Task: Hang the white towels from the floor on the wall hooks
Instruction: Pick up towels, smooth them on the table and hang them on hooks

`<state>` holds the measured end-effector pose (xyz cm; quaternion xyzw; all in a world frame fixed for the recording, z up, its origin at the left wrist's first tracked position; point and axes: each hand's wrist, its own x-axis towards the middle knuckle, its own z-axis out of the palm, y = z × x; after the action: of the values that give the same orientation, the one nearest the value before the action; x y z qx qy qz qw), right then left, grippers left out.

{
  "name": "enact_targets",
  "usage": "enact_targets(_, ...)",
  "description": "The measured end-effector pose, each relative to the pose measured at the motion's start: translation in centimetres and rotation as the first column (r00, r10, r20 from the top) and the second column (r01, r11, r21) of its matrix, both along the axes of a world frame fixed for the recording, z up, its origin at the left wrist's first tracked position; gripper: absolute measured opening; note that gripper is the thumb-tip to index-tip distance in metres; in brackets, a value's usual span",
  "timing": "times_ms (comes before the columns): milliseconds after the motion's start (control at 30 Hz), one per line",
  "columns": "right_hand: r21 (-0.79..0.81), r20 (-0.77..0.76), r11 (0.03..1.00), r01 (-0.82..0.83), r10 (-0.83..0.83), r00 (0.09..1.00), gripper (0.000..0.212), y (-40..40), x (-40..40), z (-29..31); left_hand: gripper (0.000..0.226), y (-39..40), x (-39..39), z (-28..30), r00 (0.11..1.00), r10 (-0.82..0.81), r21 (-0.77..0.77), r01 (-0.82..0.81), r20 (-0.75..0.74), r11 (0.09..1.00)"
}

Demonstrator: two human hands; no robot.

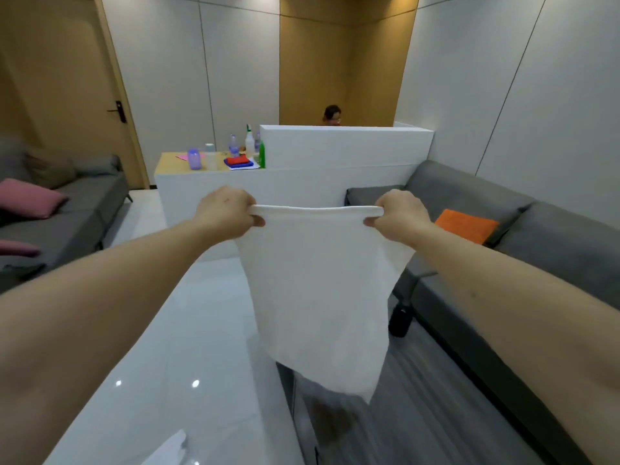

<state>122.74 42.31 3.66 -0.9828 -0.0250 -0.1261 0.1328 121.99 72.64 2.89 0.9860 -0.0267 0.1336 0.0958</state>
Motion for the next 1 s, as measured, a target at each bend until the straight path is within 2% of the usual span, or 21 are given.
enact_targets(100,-0.028,0.072,0.999,-0.037,0.038,0.997,0.020,-3.0,5.7,1.3,0.030,-3.5,3.8,2.1,0.993,0.096,-0.062,-0.092,0.069,0.994)
enact_targets(233,0.080,0.119,0.990,-0.119,0.109,0.987,0.024,-8.3,12.6,2.1,0.031,-9.0,7.4,2.8,0.958,0.237,-0.151,-0.213,0.160,0.965)
enact_targets(367,0.127,0.071,0.969,-0.212,0.205,0.976,0.032,-14.2,16.7,0.6,0.022,-14.1,9.0,0.9,0.926,0.329,-0.173,-0.299,0.186,0.938)
enact_targets(467,0.069,-0.006,0.962,-0.264,0.265,0.964,0.034,-18.4,17.4,-2.2,0.020,-18.1,8.8,-2.1,0.919,0.365,-0.226,-0.328,0.146,0.917)
enact_targets(600,0.064,-0.130,0.955,-0.291,0.297,0.946,0.039,-23.6,15.9,-7.4,0.016,-23.0,6.5,-7.3,0.924,0.383,-0.255,-0.368,0.010,0.894)
enact_targets(733,0.090,-0.251,0.944,-0.317,0.329,0.910,0.009,-28.2,12.4,-12.8,0.015,-27.4,2.5,-12.9,0.913,0.391,-0.209,-0.408,-0.119,0.889)
enact_targets(767,0.097,-0.273,0.944,-0.314,0.329,0.904,0.008,-29.2,11.2,-14.0,0.016,-28.5,1.2,-14.1,0.906,0.397,-0.201,-0.420,-0.144,0.885)
enact_targets(867,0.121,-0.337,0.954,-0.275,0.300,0.892,0.021,-31.9,7.3,-17.1,0.019,-31.3,-3.2,-17.2,0.891,0.393,-0.190,-0.436,-0.226,0.879)
enact_targets(1000,0.086,-0.410,0.953,-0.289,0.298,0.862,0.021,-35.3,0.6,-20.9,0.020,-34.2,-10.5,-20.8,0.863,0.381,-0.187,-0.456,-0.331,0.870)
